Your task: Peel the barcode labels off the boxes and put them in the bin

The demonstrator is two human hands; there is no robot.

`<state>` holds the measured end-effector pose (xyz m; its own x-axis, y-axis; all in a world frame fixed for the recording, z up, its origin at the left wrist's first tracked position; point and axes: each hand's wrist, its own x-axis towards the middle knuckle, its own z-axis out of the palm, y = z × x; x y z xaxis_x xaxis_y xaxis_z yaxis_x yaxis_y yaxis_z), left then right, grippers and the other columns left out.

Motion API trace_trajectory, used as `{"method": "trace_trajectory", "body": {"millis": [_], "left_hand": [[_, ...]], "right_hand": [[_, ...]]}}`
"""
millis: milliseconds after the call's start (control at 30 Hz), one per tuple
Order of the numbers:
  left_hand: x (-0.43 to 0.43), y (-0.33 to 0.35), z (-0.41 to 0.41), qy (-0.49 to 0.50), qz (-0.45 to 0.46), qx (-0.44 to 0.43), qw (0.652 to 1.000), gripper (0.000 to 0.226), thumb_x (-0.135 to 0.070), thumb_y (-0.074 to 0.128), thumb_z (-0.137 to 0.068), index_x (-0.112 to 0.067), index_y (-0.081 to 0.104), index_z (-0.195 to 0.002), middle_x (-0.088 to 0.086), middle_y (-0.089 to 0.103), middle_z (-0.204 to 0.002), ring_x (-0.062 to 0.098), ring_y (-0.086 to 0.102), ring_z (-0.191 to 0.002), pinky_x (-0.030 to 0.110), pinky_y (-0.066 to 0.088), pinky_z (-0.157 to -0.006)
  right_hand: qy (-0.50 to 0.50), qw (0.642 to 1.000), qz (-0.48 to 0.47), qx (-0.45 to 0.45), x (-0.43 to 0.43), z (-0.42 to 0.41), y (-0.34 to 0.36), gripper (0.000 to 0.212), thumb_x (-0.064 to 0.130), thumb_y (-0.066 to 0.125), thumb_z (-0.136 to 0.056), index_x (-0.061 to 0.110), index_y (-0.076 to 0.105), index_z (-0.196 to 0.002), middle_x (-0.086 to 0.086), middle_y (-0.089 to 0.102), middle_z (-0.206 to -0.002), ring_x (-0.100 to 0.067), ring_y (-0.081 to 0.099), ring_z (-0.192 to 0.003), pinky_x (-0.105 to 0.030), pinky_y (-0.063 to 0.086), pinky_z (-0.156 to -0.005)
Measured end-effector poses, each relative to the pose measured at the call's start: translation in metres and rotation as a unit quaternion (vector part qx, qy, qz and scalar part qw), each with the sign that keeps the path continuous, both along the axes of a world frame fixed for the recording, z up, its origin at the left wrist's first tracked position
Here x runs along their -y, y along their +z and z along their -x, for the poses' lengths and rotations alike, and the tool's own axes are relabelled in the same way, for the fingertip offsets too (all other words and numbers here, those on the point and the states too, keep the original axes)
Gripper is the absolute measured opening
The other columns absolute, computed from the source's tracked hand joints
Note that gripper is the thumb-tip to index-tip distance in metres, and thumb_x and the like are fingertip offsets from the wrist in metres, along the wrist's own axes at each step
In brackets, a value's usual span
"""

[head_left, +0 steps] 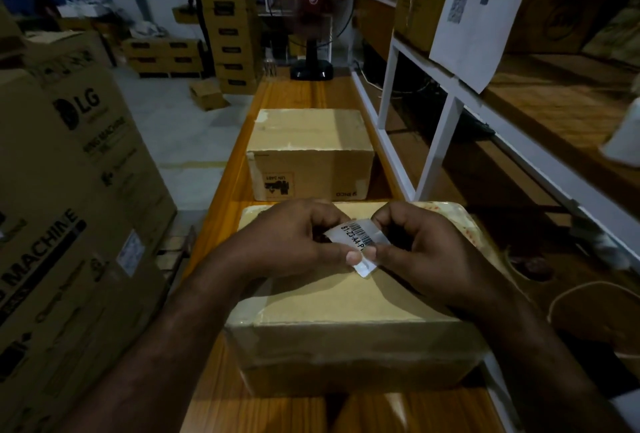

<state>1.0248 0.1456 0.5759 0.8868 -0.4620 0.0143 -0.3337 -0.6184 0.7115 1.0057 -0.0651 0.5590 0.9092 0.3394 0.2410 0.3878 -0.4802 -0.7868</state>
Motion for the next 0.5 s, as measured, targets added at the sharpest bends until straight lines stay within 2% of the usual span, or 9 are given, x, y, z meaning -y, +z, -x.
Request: {"method": "trace_trajectory", "body": {"millis": [133, 200, 267, 333, 400, 433, 500], "left_hand": [[0.003, 0.006, 0.004, -0.002, 0.052, -0.019, 0.998, 0.008, -0.035, 0.073, -0.084, -0.029, 0.073, -0.088, -0.014, 0.067, -0.086, 0.001, 0.063, -0.079, 0.023, 0.049, -0.065], [0.003, 0.015, 0.007, 0.011, 0.136, -0.044, 0.99, 0.012, -0.027, 0.071, -0.086, -0.02, 0.075, -0.095, -0.008, 0.072, -0.085, 0.002, 0.066, -0.075, 0.019, 0.049, -0.063], [0.006, 0.021, 0.008, 0.067, 0.205, -0.058, 0.975, 0.012, -0.022, 0.068, -0.089, -0.018, 0.074, -0.099, -0.007, 0.075, -0.084, 0.003, 0.067, -0.074, 0.018, 0.049, -0.061], [0.011, 0.017, 0.001, 0.152, 0.258, -0.048, 0.953, 0.01, -0.023, 0.066, -0.092, -0.022, 0.073, -0.098, -0.008, 0.075, -0.084, 0.006, 0.068, -0.078, 0.022, 0.052, -0.062], [0.016, 0.008, -0.006, 0.218, 0.287, -0.039, 0.932, 0.013, -0.026, 0.064, -0.094, -0.022, 0.073, -0.103, -0.007, 0.076, -0.092, 0.009, 0.071, -0.089, 0.035, 0.06, -0.075], [0.017, 0.002, -0.009, 0.238, 0.24, -0.019, 0.941, 0.019, -0.029, 0.062, -0.095, -0.023, 0.071, -0.11, -0.005, 0.076, -0.101, 0.013, 0.07, -0.096, 0.04, 0.059, -0.084], [0.017, -0.006, -0.01, 0.247, 0.026, 0.046, 0.967, 0.028, -0.035, 0.054, -0.098, -0.022, 0.065, -0.122, 0.0, 0.071, -0.118, 0.018, 0.065, -0.107, 0.036, 0.051, -0.091]], "right_hand": [[0.022, 0.997, -0.072, -0.003, 0.001, 0.004, 0.007, 0.022, 0.033, 0.073, -0.078, 0.022, 0.066, -0.095, 0.003, 0.07, -0.088, -0.014, 0.069, -0.081, -0.039, 0.06, -0.064], [0.034, 0.985, -0.169, -0.032, 0.004, 0.005, 0.011, 0.023, 0.026, 0.07, -0.082, 0.015, 0.065, -0.102, -0.005, 0.07, -0.094, -0.022, 0.07, -0.085, -0.039, 0.061, -0.065], [0.01, 0.969, -0.242, -0.043, 0.007, 0.005, 0.011, 0.025, 0.023, 0.069, -0.086, 0.013, 0.064, -0.108, -0.007, 0.069, -0.098, -0.027, 0.069, -0.088, -0.035, 0.06, -0.066], [-0.044, 0.973, -0.225, 0.011, 0.009, 0.004, 0.008, 0.02, 0.023, 0.065, -0.086, 0.017, 0.066, -0.106, -0.004, 0.068, -0.094, -0.023, 0.068, -0.085, -0.032, 0.058, -0.066], [-0.076, 0.98, -0.176, 0.06, 0.008, 0.004, 0.004, 0.006, 0.02, 0.066, -0.091, 0.019, 0.068, -0.097, 0.004, 0.068, -0.087, -0.014, 0.066, -0.081, -0.027, 0.056, -0.065], [-0.075, 0.983, -0.15, 0.07, 0.007, 0.006, 0.004, 0.004, 0.019, 0.066, -0.091, 0.02, 0.069, -0.093, 0.007, 0.068, -0.085, -0.011, 0.065, -0.08, -0.022, 0.055, -0.065], [-0.051, 0.995, -0.055, 0.067, 0.002, 0.008, 0.004, 0.004, 0.022, 0.071, -0.085, 0.024, 0.068, -0.084, 0.009, 0.065, -0.08, -0.007, 0.062, -0.078, -0.019, 0.052, -0.063]]}}
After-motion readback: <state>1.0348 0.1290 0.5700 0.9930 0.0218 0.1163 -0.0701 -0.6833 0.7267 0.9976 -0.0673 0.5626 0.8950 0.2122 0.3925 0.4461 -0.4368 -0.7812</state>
